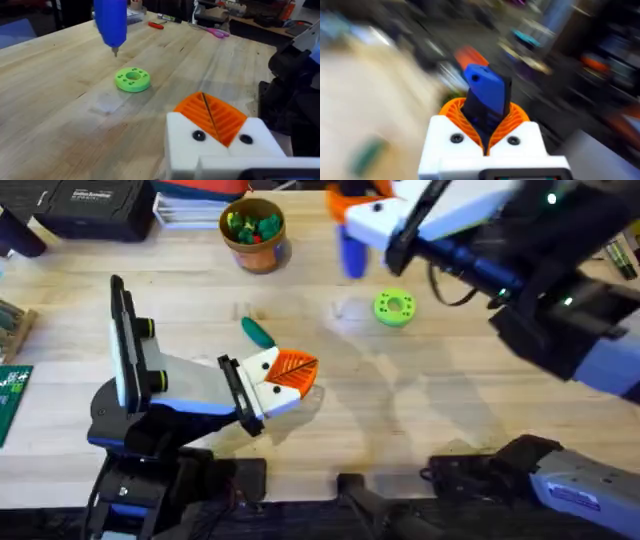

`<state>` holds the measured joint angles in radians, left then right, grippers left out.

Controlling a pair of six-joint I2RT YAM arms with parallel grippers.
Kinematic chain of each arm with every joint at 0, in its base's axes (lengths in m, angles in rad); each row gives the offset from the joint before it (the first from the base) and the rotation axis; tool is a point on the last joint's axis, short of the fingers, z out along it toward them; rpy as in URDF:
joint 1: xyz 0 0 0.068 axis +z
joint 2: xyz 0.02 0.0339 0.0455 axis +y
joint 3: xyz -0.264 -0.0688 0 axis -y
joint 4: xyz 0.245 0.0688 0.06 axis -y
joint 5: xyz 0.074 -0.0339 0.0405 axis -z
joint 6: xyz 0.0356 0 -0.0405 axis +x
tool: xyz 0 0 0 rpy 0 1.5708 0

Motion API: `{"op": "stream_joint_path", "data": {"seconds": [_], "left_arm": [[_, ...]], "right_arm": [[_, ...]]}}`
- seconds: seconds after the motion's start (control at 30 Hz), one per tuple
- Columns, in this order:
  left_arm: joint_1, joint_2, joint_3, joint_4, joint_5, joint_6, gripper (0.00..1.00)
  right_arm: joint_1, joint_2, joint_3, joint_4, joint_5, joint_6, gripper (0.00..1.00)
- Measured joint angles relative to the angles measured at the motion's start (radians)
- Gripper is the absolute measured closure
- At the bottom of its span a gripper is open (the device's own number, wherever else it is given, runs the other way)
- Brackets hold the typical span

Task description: Pick up the gripper from the table and insert it into the empty holder that is missing its gripper. Then pick up a screw, insert it into the mounting hole, and use the screwdriver to tighten it. Finally, clean up the table by picking up the vegetable and placing it into the bucket.

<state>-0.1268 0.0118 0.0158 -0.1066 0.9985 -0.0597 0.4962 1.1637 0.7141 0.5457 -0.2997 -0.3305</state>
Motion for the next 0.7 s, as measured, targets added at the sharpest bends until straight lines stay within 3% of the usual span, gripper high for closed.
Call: {"op": "stream_joint_path", "data": {"seconds": [0.23,0.37,0.53,0.7], "left_arm": [[0.000,0.000,0.000,0.000,0.000,0.000,0.992],[0.000,0.000,0.000,0.000,0.000,0.000,0.992],[0.000,0.000,0.000,0.000,0.000,0.000,0.992],[0.000,0.000,0.000,0.000,0.000,0.000,0.992]], "right_arm": [[-0.207,0.124,0.035,-0.149,0.281,-0.508,0.976],[-0.278,0.242,0.039,-0.196,0.366,-0.738,0.976],[-0.297,0.392,0.039,-0.205,0.413,-0.894,0.976],[-0.297,0.491,0.039,-0.206,0.434,-0.930,0.976]]}}
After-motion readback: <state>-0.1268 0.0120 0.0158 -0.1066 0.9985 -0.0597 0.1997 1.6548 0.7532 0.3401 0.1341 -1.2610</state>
